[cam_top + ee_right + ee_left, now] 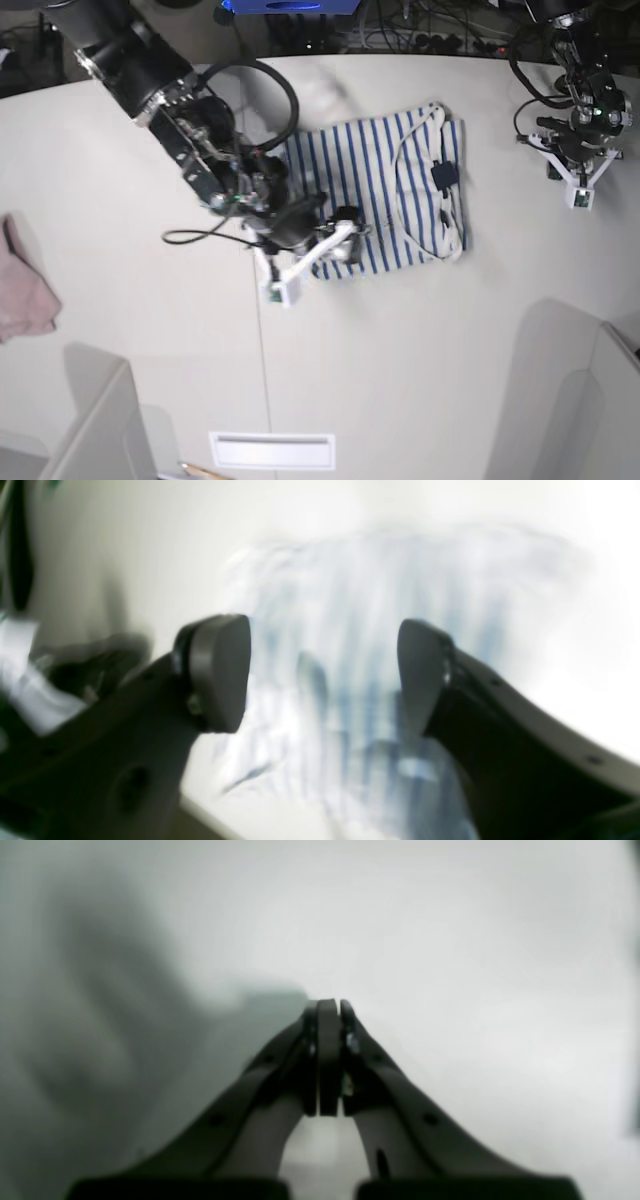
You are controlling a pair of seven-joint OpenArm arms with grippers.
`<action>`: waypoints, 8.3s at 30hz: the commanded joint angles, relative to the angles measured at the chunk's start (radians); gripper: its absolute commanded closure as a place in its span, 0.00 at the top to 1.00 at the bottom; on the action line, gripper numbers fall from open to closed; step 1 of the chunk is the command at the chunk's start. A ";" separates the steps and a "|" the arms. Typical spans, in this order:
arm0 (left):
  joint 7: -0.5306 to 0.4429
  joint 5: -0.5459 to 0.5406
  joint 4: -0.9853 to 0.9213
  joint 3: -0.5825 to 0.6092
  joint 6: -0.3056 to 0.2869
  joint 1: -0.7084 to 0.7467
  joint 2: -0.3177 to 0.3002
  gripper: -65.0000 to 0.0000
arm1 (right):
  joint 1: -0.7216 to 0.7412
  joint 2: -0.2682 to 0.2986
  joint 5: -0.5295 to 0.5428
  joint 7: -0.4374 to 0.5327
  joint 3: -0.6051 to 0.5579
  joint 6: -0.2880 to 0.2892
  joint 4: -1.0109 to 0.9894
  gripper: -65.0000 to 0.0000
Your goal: Fold the T-shirt properly
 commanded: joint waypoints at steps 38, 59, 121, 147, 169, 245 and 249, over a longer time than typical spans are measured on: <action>0.185 -0.526 -0.030 0.074 -0.060 -0.079 0.066 0.80 | -0.330 -0.035 0.009 0.003 0.595 0.233 0.057 0.00; 0.192 -0.653 -0.014 0.068 -0.062 -0.056 0.065 0.80 | -0.353 -0.035 0.009 0.003 0.595 0.235 0.056 0.00; 0.195 -0.269 -0.256 0.274 -0.054 -0.217 0.077 0.00 | -0.351 -0.030 0.009 0.011 0.543 0.235 0.054 0.00; 0.166 0.174 -0.261 1.016 -0.060 -0.490 -0.018 0.00 | -0.466 -0.030 0.009 0.011 0.814 0.235 0.062 0.00; -0.213 0.298 -0.448 1.450 -0.062 -0.848 -0.001 0.00 | -0.410 0.045 0.002 0.008 0.804 0.236 -0.067 0.00; -0.292 0.306 0.321 0.631 -0.155 -0.245 -0.040 0.00 | -0.735 0.100 -0.658 0.499 0.615 0.311 0.125 0.00; -0.302 0.298 0.321 0.418 -0.155 -0.070 -0.046 0.00 | -0.848 0.100 -0.807 0.703 0.615 0.313 0.122 0.00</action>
